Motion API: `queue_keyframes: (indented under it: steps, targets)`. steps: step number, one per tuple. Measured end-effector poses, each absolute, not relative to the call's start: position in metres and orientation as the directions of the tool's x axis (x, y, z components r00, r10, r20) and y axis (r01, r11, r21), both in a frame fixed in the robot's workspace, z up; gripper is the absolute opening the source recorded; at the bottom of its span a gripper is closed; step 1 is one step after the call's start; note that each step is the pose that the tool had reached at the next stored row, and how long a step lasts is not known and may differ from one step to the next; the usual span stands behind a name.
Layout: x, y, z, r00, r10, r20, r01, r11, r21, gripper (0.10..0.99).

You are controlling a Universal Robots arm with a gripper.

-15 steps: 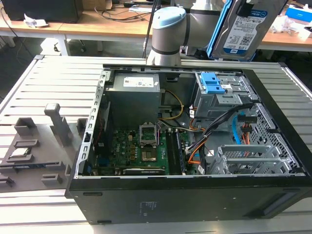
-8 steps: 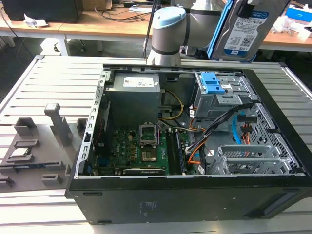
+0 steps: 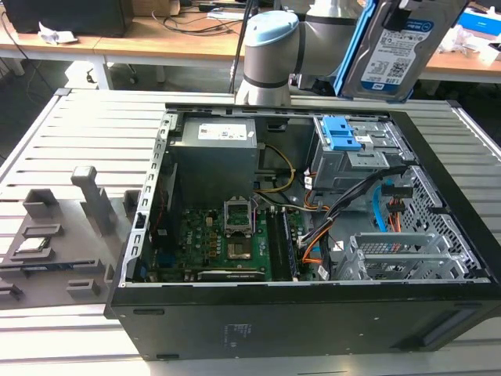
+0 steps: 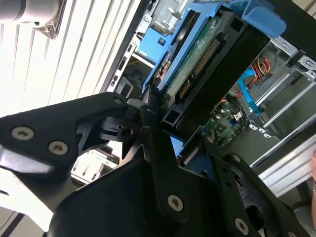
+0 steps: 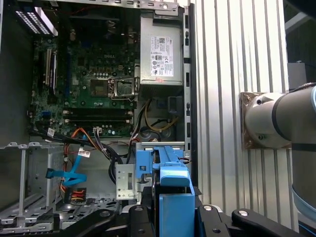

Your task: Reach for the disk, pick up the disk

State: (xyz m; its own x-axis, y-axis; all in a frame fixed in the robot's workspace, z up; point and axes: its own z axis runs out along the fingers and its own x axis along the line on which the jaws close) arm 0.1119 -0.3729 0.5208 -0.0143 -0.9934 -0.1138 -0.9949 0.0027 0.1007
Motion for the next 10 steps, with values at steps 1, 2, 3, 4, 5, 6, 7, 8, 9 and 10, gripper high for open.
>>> queue_keyframes:
  steps: [1, 2, 3, 4, 5, 6, 7, 8, 9, 10]
  targets:
    - [0.112, -0.374, 0.521, -0.014, -0.993, -0.114, -0.995, 0.003, 0.101, 0.365]
    - [0.112, -0.375, 0.521, -0.014, -0.993, -0.114, -0.995, 0.003, 0.101, 0.365]
    - [0.112, -0.376, 0.521, -0.014, -0.993, -0.114, -0.995, 0.003, 0.101, 0.365]
    - [0.112, -0.378, 0.521, -0.014, -0.993, -0.114, -0.995, 0.003, 0.101, 0.365]
    - [0.112, -0.379, 0.521, -0.014, -0.993, -0.114, -0.995, 0.003, 0.101, 0.365]
    - [0.112, -0.380, 0.521, -0.014, -0.993, -0.114, -0.995, 0.003, 0.101, 0.365]
    - [0.112, -0.382, 0.521, -0.014, -0.993, -0.114, -0.995, 0.003, 0.101, 0.365]
    - [0.112, -0.383, 0.521, -0.014, -0.993, -0.114, -0.995, 0.003, 0.101, 0.365]
    - [0.112, -0.384, 0.521, -0.014, -0.993, -0.114, -0.995, 0.003, 0.101, 0.365]
    - [0.112, -0.386, 0.521, -0.014, -0.993, -0.114, -0.995, 0.003, 0.101, 0.365]
